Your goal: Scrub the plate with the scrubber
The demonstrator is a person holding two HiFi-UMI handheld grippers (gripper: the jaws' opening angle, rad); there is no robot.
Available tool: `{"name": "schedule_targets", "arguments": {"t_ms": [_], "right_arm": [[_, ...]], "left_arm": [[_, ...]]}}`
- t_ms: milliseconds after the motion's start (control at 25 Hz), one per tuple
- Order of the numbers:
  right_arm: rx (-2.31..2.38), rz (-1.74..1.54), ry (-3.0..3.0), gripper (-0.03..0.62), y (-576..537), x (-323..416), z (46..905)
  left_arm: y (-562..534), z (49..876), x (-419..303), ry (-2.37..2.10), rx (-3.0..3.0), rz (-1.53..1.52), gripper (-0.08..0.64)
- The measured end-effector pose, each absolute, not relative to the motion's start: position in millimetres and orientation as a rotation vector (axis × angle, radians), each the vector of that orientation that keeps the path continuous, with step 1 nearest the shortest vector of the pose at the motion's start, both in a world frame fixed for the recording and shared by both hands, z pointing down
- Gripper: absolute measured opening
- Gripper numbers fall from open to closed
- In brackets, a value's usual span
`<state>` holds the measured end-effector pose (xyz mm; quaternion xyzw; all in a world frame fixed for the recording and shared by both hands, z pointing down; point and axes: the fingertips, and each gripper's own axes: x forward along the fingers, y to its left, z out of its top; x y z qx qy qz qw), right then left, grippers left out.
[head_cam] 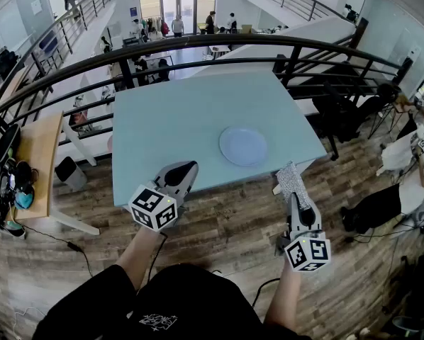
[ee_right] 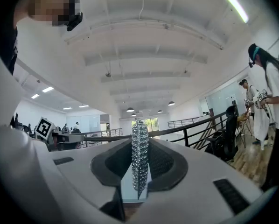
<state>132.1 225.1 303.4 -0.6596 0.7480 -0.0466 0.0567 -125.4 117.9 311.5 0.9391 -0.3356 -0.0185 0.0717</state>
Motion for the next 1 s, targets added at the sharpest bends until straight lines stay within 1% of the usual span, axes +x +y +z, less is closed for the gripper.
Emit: {"name": "schedule_targets", "arguments": {"t_ms": [480, 1000], "right_arm": [[-2.007, -0.071, 2.301, 0.081, 229.5, 143.5, 288.9], [-1.844, -0.152, 2.377, 0.084, 256.1, 156.5, 285.9]], "left_arm": [[126.6, 278.8, -95.4, -1.057, 2.890, -0.080, 0.008], [158.4, 272.1, -62.9, -1.080, 2.884, -0.080, 0.008]]}}
